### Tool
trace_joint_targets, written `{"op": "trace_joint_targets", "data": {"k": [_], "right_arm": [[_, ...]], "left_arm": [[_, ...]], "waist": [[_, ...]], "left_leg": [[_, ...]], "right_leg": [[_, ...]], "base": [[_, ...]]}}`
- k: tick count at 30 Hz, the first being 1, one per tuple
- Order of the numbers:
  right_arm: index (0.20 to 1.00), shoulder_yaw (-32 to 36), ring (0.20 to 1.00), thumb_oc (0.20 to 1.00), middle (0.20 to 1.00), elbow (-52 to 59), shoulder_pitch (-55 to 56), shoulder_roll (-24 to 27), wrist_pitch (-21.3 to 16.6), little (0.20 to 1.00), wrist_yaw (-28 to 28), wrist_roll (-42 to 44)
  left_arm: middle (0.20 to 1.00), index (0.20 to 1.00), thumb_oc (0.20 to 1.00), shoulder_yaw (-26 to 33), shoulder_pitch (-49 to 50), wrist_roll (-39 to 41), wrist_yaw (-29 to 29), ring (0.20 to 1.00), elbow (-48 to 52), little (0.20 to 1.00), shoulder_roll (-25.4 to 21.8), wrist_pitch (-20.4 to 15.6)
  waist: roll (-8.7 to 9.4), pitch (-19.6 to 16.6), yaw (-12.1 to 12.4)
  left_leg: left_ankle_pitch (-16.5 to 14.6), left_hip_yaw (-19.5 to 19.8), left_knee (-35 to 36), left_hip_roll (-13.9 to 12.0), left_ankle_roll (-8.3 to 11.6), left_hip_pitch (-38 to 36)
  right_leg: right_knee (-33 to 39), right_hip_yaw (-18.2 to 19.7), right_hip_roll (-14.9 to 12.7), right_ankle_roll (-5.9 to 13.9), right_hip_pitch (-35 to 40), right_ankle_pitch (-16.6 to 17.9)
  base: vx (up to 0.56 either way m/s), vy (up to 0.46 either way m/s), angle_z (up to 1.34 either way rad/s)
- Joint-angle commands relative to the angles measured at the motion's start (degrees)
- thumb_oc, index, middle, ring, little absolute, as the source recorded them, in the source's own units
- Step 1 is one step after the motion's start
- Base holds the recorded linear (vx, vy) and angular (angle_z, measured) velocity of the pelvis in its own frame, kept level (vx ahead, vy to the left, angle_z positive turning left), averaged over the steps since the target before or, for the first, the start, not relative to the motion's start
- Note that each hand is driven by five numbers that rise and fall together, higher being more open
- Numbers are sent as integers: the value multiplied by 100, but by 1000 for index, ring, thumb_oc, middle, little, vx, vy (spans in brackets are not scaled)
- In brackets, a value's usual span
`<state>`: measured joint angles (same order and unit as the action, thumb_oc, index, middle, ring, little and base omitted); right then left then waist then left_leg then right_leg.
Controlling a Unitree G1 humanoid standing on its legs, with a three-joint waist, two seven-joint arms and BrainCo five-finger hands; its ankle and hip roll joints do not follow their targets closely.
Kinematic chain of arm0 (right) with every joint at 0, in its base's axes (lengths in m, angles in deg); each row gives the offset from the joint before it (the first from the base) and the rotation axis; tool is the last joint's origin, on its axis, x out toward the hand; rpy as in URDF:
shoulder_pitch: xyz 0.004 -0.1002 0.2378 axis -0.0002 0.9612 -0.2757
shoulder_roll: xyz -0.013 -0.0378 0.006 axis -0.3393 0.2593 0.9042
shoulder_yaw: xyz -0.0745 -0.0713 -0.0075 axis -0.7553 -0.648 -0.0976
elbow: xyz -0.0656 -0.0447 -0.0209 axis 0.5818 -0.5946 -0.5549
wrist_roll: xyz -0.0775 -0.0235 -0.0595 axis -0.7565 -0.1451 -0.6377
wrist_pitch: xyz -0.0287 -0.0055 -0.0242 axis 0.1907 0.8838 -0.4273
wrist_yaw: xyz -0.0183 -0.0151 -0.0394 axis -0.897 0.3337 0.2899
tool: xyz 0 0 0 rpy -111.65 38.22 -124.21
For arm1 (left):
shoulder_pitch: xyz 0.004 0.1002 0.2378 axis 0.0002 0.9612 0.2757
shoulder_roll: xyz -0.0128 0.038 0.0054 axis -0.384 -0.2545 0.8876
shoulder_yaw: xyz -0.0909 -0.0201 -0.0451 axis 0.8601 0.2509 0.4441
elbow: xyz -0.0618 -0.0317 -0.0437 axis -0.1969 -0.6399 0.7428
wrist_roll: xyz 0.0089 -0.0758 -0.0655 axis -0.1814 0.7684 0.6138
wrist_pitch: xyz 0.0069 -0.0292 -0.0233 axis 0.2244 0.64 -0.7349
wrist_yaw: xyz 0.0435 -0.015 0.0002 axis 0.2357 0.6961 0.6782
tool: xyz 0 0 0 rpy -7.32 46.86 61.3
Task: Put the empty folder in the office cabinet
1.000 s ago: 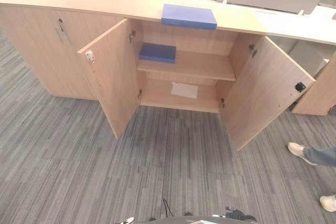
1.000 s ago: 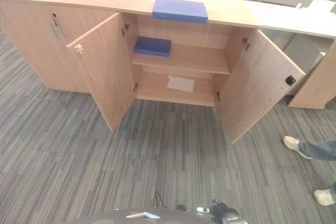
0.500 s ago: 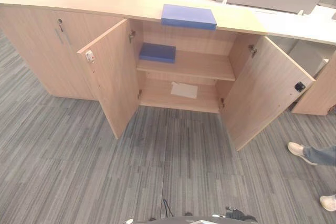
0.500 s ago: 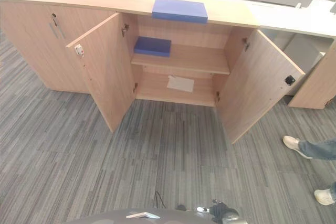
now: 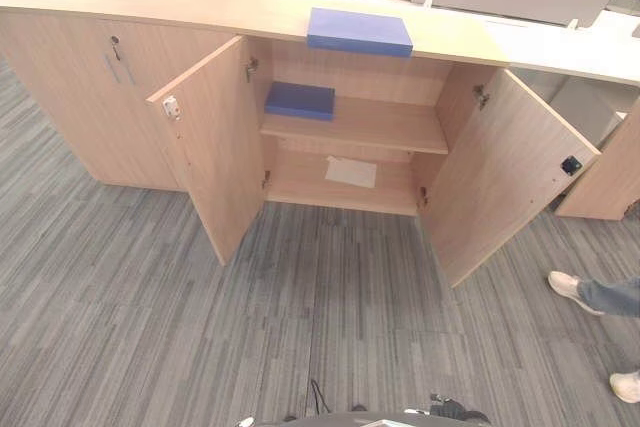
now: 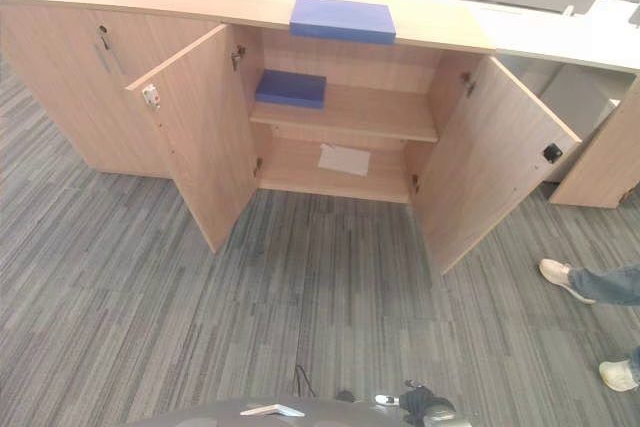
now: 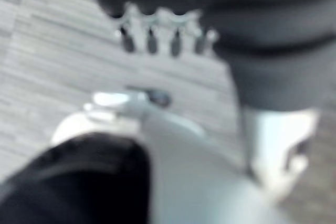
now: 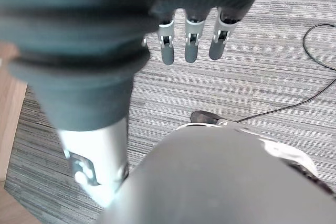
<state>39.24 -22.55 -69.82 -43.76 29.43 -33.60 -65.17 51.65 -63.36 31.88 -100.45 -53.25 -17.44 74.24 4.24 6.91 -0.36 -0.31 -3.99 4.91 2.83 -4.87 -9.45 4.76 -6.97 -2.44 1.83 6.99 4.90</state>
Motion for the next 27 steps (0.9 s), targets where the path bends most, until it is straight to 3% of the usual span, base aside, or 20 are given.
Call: {"op": "trace_joint_targets", "data": {"k": [1, 11, 20, 24, 25, 26, 27], "right_arm": [[1000, 73, 1000, 1000, 1000, -86, -255, 250, 124, 1000, 100, -132], [1000, 168, 1000, 1000, 1000, -179, -248, 325, 94, 1000, 40, -135], [1000, 184, 1000, 1000, 1000, -200, -208, 348, 22, 1000, 60, -291], [1000, 190, 1000, 1000, 1000, -213, -199, 347, -254, 1000, 269, -272], [1000, 213, 1000, 1000, 1000, -195, -204, 344, -567, 1000, 485, -206], [1000, 261, 1000, 1000, 1000, -79, -238, 348, -890, 1000, 743, 13], [1000, 262, 1000, 1000, 1000, 235, -280, 345, -958, 1000, 917, 7]], "left_arm": [[1000, 1000, 1000, -259, -331, 140, 70, 1000, -130, 1000, 335, 165], [1000, 1000, 1000, -276, -416, 189, 91, 1000, -20, 1000, 282, 446], [1000, 1000, 1000, -230, -425, 234, 97, 1000, -45, 1000, 245, 488], [1000, 1000, 1000, -214, -428, 183, 127, 1000, -57, 1000, 241, 507], [1000, 1000, 1000, -199, -426, 121, 122, 1000, -48, 1000, 236, 516], [1000, 1000, 1000, -179, -427, 71, 141, 1000, -31, 1000, 220, 557], [1000, 1000, 1000, -173, -453, -36, 229, 1000, 28, 1000, 181, 570]], "waist": [[-317, 135, -32], [-327, 68, -40], [-336, 80, -58], [-354, 85, -43], [-373, 86, -30], [-406, 102, -40], [-442, 214, -101]], "left_leg": [[-514, -127, 9, 108, 96, 40], [-518, -141, 9, 122, 83, 63], [-538, -173, 9, 148, 48, 60], [-527, -149, 9, 162, 34, 79], [-521, -139, 9, 165, 20, 97], [-519, -164, 9, 169, -31, 140], [-464, -212, 9, 166, -121, 208]], "right_leg": [[-234, -27, 288, 62, 155, -773], [-230, -8, 278, 86, 124, -768], [-265, 6, 237, 117, 91, -756], [-330, -21, 213, 126, 69, -770], [-454, -53, 186, 138, 43, -825], [-803, -109, 153, 145, -72, -963], [-1639, -80, 103, 194, -488, -917]], "base": [[0, 0, 0], [0, 0, 0], [26, 28, -1], [27, 30, 0], [65, 57, 1], [10, 65, 1], [-60, 57, -9]]}}
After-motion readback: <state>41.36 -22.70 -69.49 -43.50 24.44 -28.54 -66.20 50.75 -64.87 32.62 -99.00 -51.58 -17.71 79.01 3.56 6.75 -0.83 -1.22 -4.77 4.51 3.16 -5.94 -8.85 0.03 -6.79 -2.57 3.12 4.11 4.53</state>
